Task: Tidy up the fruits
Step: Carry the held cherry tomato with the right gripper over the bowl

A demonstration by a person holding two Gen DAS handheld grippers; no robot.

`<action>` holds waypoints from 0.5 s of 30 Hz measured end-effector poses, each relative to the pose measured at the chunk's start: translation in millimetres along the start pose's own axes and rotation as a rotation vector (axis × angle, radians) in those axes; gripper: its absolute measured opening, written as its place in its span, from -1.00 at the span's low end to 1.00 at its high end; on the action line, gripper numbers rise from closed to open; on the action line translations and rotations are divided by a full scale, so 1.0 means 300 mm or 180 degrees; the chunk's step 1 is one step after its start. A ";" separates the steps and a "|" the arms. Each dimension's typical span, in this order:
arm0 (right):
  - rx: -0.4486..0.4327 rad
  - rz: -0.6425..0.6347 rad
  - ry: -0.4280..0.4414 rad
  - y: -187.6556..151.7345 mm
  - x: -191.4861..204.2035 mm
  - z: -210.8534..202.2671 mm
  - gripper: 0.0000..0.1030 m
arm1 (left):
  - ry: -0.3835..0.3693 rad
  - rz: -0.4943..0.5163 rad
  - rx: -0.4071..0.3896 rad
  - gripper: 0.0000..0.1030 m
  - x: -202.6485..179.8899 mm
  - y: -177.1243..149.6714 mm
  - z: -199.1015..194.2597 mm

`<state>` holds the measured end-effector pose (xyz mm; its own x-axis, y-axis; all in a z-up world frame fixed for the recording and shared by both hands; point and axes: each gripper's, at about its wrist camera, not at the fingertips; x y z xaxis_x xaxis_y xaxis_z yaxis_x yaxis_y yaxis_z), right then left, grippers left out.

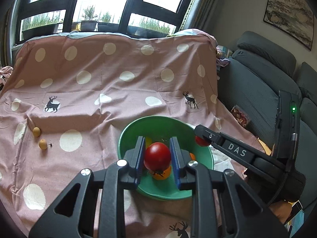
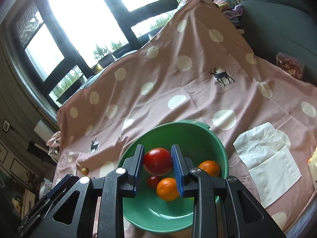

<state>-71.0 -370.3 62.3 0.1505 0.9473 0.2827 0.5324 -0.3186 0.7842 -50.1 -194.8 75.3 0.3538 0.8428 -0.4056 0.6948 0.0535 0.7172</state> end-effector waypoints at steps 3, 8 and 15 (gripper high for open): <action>0.0054 0.0057 -0.0006 -0.002 -0.025 0.016 -0.41 | -0.0043 -0.0045 0.0124 -0.52 0.000 -0.010 0.053; 0.0129 0.0147 -0.0005 -0.007 -0.060 0.035 -0.41 | -0.0057 -0.0059 0.0310 -0.52 -0.008 -0.034 0.129; 0.0192 0.0165 -0.0053 -0.008 -0.082 0.051 -0.41 | -0.0072 -0.0124 0.0495 -0.51 0.005 -0.051 0.199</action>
Point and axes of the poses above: each gripper's, at about its wrist camera, not at the fingertips, and z roughly the way its jaws point, x to its left, y to its top, and after that the axes turned 9 degrees about -z, right-handed
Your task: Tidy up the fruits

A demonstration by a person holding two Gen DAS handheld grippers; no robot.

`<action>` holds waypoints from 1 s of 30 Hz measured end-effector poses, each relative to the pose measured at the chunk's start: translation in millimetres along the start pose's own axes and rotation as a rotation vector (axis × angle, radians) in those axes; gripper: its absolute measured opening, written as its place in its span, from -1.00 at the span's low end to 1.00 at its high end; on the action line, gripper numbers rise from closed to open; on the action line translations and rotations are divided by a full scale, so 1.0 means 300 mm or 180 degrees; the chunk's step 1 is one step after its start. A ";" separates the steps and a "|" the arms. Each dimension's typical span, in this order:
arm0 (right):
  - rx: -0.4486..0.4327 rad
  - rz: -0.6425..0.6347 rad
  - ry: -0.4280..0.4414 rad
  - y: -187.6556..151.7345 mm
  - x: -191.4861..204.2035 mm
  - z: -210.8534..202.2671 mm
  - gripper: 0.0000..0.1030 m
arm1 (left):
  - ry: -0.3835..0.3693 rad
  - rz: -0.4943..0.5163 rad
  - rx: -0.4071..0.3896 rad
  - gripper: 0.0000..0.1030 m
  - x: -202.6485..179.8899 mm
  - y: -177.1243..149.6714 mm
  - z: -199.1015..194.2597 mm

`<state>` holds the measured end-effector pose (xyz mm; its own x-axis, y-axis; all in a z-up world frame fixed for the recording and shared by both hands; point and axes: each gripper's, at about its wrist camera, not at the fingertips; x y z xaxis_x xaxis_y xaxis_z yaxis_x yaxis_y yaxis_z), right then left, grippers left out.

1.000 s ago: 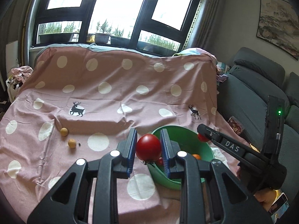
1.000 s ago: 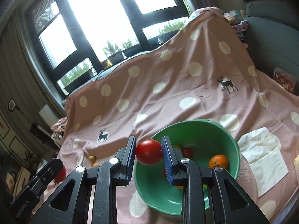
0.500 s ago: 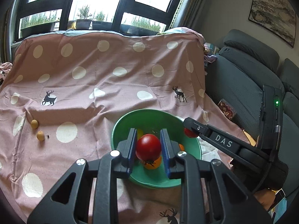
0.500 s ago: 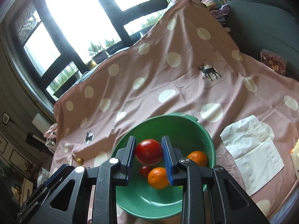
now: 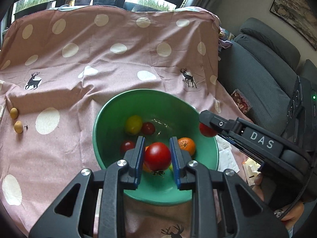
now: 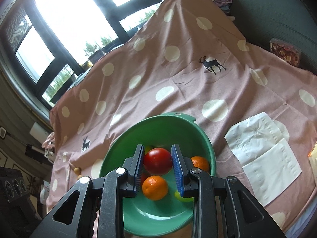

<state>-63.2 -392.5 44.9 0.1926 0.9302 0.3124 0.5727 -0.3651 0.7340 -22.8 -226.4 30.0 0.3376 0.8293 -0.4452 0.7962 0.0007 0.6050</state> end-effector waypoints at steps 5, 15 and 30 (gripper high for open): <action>0.0083 -0.0014 -0.0006 -0.004 -0.001 0.022 -0.41 | 0.0012 -0.0011 0.0084 -0.51 0.006 -0.005 0.025; 0.0177 -0.0054 -0.0095 -0.008 0.000 0.045 -0.41 | 0.0025 -0.0070 0.0192 -0.51 0.027 -0.014 0.057; 0.0268 -0.0087 -0.0202 -0.018 -0.001 0.069 -0.41 | 0.0057 -0.0073 0.0277 -0.51 0.039 -0.018 0.091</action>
Point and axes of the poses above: each gripper's, at about its wrist camera, not at the fingertips, and z roughly the way its jaws point, x to its left, y to its top, and after that the axes turned 9 degrees about -z, right-handed
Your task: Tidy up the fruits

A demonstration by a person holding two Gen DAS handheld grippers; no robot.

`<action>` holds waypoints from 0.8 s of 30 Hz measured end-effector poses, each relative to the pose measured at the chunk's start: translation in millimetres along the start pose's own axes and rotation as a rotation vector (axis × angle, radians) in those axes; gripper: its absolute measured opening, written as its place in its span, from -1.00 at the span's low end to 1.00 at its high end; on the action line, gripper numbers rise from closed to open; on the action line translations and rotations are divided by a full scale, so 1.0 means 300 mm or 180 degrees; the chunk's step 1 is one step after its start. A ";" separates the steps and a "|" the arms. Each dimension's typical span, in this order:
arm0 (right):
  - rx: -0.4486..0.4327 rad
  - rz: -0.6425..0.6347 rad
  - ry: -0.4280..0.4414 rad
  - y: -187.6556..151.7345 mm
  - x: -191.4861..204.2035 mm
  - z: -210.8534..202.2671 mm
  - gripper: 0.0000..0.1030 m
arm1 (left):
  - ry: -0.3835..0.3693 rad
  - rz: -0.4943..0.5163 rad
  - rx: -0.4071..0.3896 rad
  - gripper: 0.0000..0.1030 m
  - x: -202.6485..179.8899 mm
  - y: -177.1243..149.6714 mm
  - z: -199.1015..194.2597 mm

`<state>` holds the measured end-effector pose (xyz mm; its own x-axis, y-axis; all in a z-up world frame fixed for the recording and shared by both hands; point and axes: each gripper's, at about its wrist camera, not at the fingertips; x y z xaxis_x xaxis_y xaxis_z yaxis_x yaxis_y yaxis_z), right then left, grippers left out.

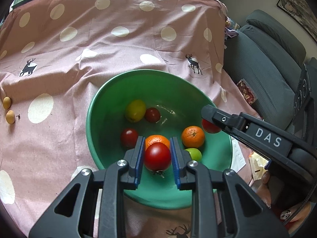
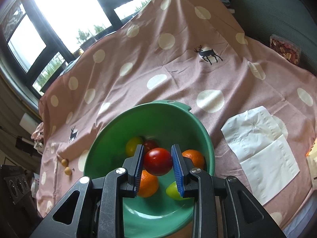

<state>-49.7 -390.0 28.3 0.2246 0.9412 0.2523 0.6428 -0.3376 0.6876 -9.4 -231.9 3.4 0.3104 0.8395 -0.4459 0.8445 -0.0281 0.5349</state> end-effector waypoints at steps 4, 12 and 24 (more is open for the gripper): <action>0.0031 0.0003 -0.0009 -0.001 -0.001 0.006 -0.41 | 0.0000 -0.0005 0.0013 -0.51 0.001 -0.003 0.006; 0.0072 -0.0015 -0.0043 0.000 0.003 0.011 -0.41 | -0.0009 0.0014 0.0033 -0.51 -0.003 -0.007 0.012; 0.0134 0.0035 -0.0075 0.000 -0.013 0.014 -0.41 | -0.0154 0.0001 -0.0014 -0.56 0.001 -0.004 -0.027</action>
Point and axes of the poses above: each gripper's, at about its wrist camera, not at the fingertips, and z roughly the way its jaws point, x to its left, y to its top, and after that the axes turned 9 degrees about -z, right-handed
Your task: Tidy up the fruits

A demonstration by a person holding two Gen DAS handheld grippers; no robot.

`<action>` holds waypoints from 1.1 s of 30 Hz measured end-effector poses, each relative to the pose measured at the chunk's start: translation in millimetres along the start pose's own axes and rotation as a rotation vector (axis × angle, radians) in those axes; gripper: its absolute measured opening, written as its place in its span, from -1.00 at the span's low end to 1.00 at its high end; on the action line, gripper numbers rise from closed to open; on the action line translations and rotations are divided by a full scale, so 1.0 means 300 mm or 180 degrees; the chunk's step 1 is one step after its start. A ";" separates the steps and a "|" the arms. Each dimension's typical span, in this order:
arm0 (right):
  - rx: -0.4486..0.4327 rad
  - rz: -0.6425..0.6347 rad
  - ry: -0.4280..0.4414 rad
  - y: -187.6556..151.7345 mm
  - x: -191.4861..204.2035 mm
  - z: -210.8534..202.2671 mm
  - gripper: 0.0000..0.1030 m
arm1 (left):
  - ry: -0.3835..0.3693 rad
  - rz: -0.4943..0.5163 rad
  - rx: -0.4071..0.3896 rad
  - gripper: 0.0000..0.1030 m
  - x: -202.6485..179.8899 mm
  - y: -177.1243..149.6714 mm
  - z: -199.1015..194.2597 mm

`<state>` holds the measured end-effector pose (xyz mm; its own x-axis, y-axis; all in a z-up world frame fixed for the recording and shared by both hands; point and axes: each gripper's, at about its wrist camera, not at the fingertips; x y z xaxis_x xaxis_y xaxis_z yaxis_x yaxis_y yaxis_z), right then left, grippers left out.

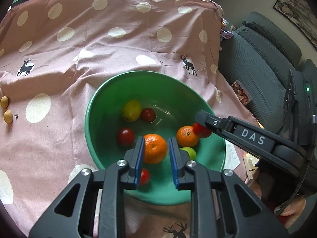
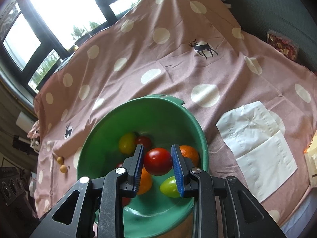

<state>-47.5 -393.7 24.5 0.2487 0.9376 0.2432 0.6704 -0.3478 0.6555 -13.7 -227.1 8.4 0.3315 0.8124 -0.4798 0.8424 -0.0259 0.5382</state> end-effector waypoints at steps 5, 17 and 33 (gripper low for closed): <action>-0.0024 -0.0036 0.0029 0.000 0.009 -0.007 -0.41 | -0.0057 -0.0009 -0.0070 -0.51 0.004 0.008 -0.050; -0.0035 -0.0357 -0.0051 -0.001 0.119 -0.002 -0.23 | 0.0265 -0.0326 -0.0490 -0.13 0.251 0.102 -0.278; 0.0429 -0.1715 0.1003 -0.058 0.706 0.142 -0.04 | 0.0890 -0.1234 -0.0479 -0.05 0.840 0.329 -0.358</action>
<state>23.3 -189.0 34.3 -0.3517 0.9289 0.1165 0.7312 0.1949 0.6537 107.4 37.7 15.0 -0.1379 0.8711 -0.4713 0.8037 0.3765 0.4608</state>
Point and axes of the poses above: each gripper's, at about its wrist camera, not at the fingertips, and z roughly the way its jaws point, x to its left, y to its top, and after that the axes turned 9 degrees about -z, right-handed
